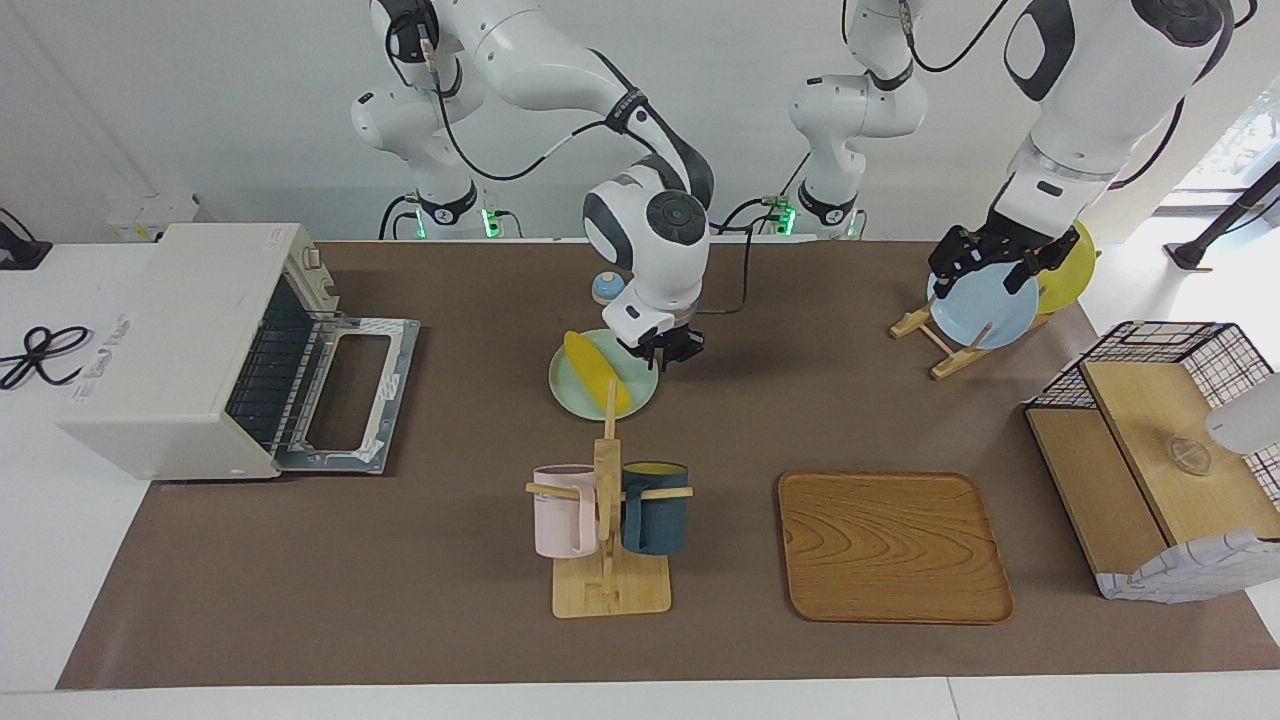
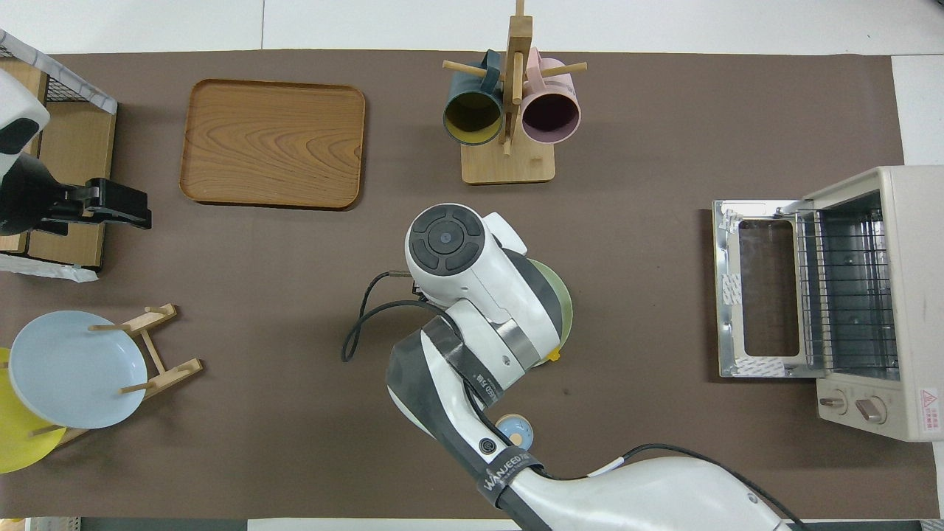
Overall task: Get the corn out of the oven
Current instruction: 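Lower the plate onto the table center and open the right gripper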
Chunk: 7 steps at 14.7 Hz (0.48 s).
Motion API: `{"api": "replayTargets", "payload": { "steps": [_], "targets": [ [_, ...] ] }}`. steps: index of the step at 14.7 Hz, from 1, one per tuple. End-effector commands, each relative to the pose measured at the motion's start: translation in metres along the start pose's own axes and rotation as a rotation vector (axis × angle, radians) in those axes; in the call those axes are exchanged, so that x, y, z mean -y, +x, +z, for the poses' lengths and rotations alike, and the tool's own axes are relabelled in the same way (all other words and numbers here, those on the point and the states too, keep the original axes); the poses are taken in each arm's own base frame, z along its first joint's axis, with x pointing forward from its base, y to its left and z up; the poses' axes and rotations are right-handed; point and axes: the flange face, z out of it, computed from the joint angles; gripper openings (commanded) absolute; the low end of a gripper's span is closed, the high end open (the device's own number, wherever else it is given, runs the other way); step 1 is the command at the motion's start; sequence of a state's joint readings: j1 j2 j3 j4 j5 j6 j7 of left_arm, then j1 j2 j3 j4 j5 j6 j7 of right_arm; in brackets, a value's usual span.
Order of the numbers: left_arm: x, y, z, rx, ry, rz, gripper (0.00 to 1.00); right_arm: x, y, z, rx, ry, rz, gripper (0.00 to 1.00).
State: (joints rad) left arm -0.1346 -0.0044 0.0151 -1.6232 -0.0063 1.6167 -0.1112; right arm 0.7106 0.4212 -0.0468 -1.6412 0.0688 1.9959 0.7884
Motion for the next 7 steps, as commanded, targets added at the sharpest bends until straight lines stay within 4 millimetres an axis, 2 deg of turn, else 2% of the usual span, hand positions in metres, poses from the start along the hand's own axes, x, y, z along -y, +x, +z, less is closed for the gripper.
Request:
{"api": "replayTargets", "payload": {
  "steps": [1,2,4,6,7],
  "targets": [
    [0.005,-0.007,-0.002,0.004,0.019,-0.006,1.0,-0.041,0.016,-0.047,0.012,0.007,-0.024,0.07],
    [0.005,-0.008,0.0,0.007,0.019,-0.006,1.0,-0.066,0.027,-0.061,0.015,0.011,-0.067,0.01],
    [-0.001,-0.013,0.003,0.014,0.02,0.003,1.0,-0.12,0.049,-0.075,0.031,0.011,-0.104,0.0],
    [-0.008,-0.019,0.011,0.017,0.021,0.014,1.0,-0.171,0.059,-0.064,0.066,-0.002,-0.142,0.0],
    [-0.013,-0.023,0.017,0.025,0.02,0.019,1.0,-0.19,0.061,-0.054,0.08,-0.012,-0.151,0.0]
  ]
}}
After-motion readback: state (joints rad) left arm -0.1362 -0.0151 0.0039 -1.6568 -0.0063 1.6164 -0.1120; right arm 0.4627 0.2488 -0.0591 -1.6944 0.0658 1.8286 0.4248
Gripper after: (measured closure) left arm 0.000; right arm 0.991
